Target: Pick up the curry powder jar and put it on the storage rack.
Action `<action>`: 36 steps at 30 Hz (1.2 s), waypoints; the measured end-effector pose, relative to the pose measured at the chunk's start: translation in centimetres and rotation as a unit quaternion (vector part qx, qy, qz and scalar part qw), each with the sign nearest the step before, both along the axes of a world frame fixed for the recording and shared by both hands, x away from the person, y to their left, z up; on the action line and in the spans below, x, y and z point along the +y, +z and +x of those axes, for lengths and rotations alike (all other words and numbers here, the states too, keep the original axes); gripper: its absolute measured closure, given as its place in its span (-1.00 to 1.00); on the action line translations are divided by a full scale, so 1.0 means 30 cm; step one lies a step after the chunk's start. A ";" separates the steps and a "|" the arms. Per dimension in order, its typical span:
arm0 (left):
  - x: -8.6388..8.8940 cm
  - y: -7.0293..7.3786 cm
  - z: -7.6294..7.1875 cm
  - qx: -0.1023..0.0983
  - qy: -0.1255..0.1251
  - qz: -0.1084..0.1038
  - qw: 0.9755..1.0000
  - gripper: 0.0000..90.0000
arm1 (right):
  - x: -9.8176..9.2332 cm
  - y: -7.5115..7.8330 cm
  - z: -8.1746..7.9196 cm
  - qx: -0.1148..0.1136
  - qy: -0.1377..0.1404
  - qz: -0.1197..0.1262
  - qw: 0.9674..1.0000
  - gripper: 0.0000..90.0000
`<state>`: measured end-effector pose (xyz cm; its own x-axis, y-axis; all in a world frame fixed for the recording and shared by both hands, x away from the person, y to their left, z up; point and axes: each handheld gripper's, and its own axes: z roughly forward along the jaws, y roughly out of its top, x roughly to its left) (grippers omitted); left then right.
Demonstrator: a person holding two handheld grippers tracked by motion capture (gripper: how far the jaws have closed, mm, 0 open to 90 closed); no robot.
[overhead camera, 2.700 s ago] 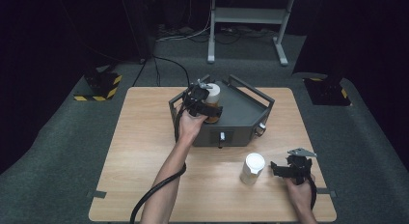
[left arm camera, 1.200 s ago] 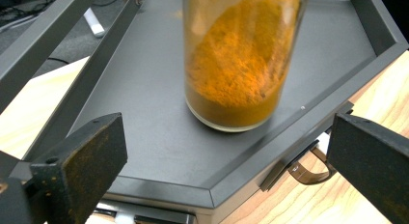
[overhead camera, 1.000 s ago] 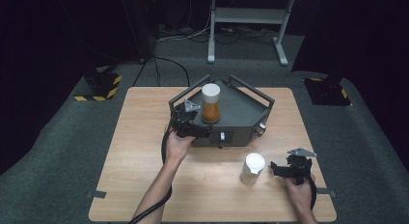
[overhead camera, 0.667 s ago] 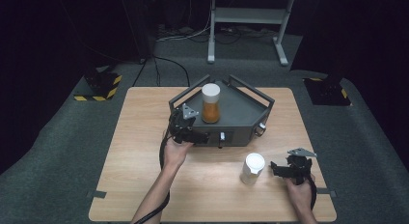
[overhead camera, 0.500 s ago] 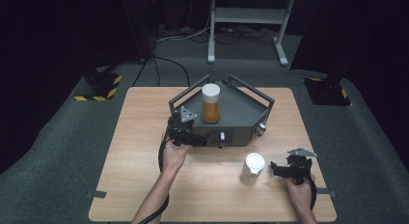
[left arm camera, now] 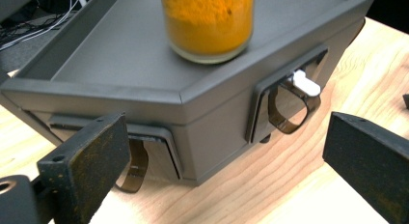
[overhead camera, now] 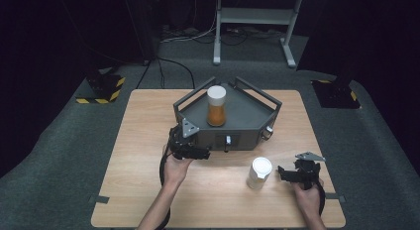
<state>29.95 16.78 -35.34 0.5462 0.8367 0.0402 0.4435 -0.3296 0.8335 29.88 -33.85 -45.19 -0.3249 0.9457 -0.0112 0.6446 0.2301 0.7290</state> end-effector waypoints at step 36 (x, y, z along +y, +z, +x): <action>0.001 -0.178 -0.028 0.040 0.005 0.010 0.999 -0.94 | 0.000 0.000 0.000 0.000 0.000 0.000 1.000 -1.00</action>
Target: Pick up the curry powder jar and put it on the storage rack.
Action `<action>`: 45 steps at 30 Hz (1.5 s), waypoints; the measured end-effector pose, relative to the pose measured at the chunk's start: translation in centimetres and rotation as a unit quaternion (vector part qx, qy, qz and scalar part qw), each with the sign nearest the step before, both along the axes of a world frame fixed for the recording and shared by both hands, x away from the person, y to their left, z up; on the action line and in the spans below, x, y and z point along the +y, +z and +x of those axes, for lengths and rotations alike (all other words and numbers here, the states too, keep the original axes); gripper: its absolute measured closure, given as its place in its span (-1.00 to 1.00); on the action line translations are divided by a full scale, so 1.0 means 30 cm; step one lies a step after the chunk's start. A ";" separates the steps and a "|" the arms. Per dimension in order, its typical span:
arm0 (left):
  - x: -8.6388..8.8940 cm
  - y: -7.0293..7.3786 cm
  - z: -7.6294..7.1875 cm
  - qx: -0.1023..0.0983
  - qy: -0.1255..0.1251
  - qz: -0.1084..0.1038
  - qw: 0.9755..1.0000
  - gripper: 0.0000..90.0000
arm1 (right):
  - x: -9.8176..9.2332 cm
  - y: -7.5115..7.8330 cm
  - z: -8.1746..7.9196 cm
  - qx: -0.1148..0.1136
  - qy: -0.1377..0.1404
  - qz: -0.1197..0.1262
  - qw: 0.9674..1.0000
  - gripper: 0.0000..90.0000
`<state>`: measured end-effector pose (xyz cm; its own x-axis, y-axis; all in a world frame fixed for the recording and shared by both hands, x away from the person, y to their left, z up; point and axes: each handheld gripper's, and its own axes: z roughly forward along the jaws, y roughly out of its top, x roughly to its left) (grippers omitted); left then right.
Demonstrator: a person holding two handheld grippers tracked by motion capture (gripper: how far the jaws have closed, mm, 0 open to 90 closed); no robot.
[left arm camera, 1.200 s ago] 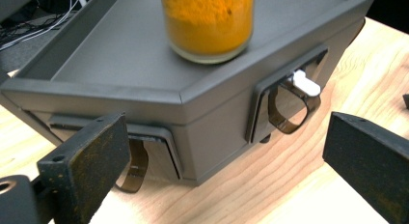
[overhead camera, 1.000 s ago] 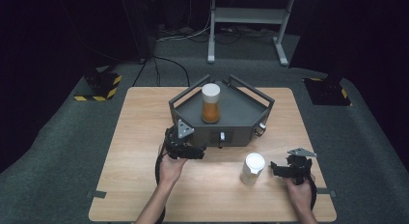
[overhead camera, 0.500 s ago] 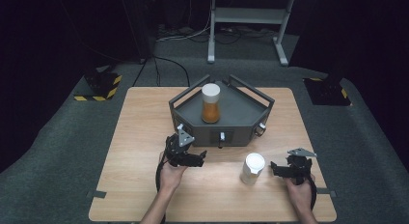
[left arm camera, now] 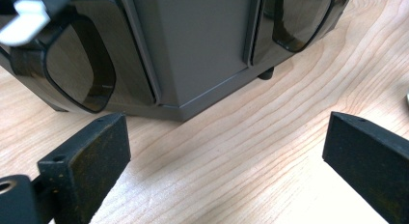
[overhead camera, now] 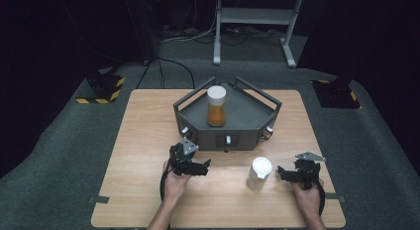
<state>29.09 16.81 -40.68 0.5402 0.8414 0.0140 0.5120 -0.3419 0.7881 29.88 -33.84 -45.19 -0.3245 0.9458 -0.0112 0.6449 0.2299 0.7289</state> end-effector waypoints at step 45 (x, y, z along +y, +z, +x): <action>-0.030 -0.146 0.026 0.036 0.018 0.022 0.999 -0.92 | 0.000 0.000 0.000 0.000 0.000 0.000 1.000 -1.00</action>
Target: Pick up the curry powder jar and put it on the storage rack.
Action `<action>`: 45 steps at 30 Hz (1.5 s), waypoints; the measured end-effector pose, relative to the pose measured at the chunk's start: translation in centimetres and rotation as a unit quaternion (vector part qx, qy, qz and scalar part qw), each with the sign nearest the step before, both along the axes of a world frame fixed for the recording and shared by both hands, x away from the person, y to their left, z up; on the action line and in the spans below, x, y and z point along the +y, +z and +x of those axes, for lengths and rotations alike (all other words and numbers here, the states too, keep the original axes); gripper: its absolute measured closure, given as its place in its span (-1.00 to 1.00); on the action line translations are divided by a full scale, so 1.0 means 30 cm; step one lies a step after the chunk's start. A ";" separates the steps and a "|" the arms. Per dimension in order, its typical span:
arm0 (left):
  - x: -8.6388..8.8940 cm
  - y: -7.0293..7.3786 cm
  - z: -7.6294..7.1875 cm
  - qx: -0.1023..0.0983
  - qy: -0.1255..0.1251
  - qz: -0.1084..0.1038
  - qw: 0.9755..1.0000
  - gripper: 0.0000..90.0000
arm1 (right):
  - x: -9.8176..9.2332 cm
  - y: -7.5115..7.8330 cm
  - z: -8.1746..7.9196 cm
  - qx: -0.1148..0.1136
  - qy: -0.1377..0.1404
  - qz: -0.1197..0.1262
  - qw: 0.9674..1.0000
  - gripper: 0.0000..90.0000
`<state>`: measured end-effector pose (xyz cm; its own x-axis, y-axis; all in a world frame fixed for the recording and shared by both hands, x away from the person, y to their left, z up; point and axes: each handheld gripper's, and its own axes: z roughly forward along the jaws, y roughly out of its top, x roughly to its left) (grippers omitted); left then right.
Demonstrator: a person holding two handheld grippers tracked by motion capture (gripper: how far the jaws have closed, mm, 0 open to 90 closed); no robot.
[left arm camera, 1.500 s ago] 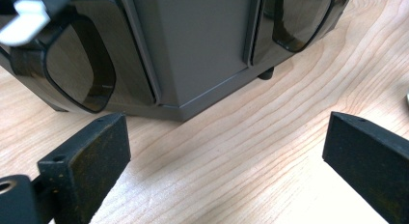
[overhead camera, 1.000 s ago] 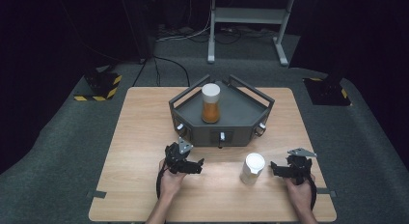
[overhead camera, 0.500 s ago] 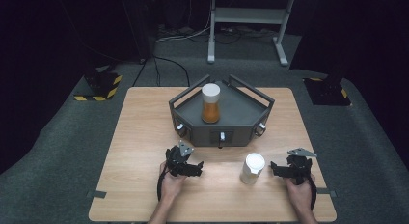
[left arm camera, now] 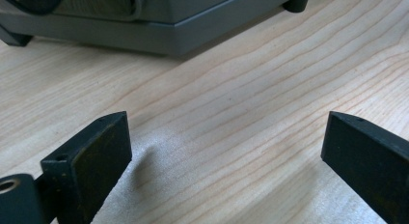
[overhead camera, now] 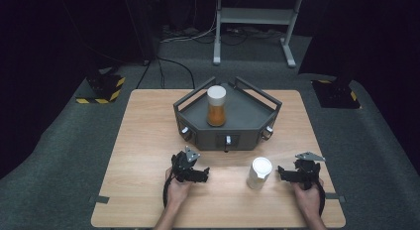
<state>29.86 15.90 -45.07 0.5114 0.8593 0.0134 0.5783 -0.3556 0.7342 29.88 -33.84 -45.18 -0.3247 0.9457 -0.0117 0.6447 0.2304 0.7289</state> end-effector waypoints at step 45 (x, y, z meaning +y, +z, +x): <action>-0.010 -0.008 0.006 0.005 0.001 0.004 1.000 -0.94 | -0.008 0.001 0.006 0.002 0.006 0.001 1.000 -1.00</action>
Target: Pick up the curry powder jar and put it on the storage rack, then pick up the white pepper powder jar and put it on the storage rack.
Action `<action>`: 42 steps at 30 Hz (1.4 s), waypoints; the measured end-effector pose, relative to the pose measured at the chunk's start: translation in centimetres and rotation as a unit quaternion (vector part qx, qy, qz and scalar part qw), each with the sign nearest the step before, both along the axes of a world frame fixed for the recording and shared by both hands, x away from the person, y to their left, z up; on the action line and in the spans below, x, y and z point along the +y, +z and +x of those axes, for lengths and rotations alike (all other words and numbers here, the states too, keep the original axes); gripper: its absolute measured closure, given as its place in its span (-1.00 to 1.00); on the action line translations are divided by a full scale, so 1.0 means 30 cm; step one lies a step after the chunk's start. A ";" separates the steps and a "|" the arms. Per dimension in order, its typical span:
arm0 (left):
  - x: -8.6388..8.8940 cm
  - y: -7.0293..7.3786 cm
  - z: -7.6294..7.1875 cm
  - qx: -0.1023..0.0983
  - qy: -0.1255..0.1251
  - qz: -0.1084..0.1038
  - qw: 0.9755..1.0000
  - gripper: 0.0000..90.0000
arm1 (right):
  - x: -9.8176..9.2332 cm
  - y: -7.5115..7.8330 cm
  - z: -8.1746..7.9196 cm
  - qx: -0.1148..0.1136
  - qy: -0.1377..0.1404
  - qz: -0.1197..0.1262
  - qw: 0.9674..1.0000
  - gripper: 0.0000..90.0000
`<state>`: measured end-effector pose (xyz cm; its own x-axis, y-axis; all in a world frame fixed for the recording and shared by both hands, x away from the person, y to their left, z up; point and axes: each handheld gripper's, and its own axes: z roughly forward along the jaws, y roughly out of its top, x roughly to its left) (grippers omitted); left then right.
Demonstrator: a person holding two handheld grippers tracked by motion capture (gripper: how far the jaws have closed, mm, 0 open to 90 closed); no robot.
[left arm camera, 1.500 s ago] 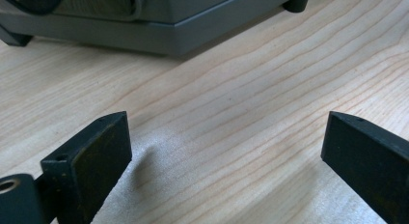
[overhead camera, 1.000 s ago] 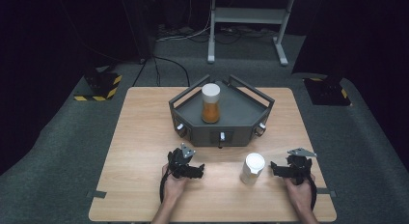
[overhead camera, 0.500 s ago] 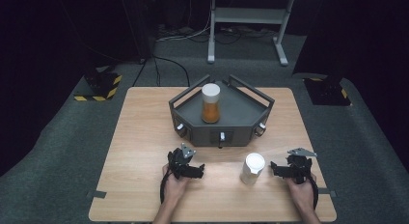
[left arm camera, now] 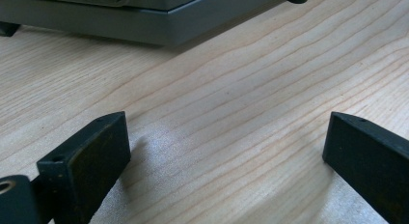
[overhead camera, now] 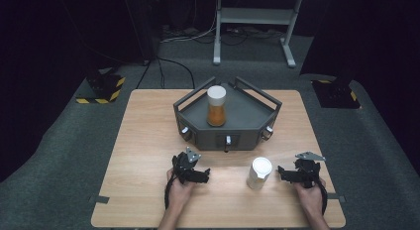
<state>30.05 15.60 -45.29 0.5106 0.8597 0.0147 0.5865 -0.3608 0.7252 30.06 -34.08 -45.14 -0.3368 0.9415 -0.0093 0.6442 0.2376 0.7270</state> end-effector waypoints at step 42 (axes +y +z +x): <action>0.000 0.000 0.000 0.000 0.000 0.000 1.000 -0.94 | -0.014 0.022 -0.114 -0.006 0.059 0.019 0.998 -1.00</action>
<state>30.05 15.60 -45.29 0.5110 0.8594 0.0152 0.5862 -0.3614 0.7251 26.64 -34.50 -44.49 -0.4453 0.8952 0.0206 0.6047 0.2837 0.7442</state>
